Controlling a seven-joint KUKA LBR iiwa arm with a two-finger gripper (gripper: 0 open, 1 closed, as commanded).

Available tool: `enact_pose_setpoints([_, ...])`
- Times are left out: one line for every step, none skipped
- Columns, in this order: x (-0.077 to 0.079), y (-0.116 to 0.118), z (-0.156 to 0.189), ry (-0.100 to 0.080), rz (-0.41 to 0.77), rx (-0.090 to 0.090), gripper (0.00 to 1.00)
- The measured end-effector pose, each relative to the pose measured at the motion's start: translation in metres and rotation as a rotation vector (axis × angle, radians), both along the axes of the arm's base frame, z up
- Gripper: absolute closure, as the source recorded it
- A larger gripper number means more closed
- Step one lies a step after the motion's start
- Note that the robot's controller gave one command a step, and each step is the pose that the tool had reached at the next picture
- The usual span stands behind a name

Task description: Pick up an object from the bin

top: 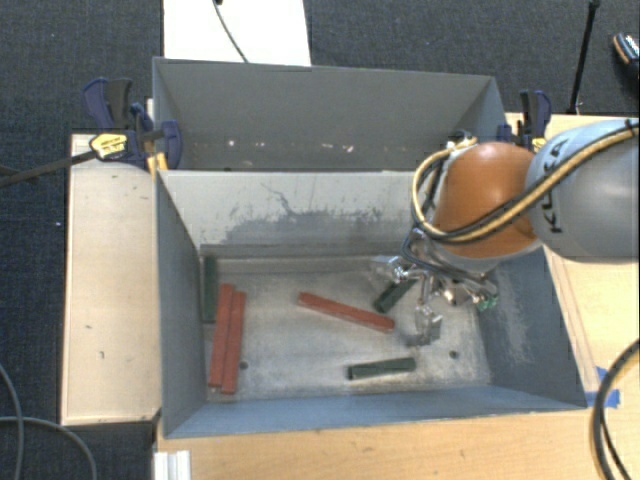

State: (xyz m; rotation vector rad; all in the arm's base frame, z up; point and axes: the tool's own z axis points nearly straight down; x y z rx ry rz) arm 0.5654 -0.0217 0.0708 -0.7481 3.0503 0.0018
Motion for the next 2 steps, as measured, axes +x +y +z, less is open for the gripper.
enact_pose_setpoints([0.000, 0.000, 0.000, 0.000, -0.003, 0.000, 1.00])
enact_pose_setpoints([-0.001, 0.042, 0.138, -0.011, -0.063, 0.001, 1.00])
